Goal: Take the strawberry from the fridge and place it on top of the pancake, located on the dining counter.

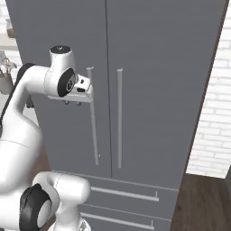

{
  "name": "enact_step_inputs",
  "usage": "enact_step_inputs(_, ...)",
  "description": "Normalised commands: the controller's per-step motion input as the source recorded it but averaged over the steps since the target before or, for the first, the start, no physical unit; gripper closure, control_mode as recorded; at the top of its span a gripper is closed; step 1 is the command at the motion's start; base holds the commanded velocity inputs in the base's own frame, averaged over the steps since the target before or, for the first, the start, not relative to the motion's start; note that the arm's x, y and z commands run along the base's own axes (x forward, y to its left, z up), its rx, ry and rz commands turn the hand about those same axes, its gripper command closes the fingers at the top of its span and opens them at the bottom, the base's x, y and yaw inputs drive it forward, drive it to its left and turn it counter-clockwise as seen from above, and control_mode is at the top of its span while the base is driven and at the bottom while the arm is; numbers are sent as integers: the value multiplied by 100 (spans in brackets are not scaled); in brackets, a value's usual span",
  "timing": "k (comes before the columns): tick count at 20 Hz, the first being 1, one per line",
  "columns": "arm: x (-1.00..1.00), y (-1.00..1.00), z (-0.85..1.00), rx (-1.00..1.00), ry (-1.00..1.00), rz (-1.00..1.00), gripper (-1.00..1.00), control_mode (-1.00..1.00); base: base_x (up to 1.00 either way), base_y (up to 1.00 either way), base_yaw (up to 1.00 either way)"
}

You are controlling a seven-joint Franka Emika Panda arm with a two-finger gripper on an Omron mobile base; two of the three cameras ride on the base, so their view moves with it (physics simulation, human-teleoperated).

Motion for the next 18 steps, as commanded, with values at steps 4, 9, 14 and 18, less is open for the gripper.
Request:
enact_step_inputs(4, -13, -6, -1, 0, 0, 0, -100, 100, -6, -6, 0)
enact_step_inputs(9, 0, 0, 0, 0, 0, 0, -100, 100, -46, -17, 0)
enact_step_inputs(14, 0, 0, 0, 0, 0, 0, -100, 100, -26, -29, 0)
enact_step_inputs(18, 0, 0, 0, 0, 0, 0, -100, 100, -1, -47, -4)
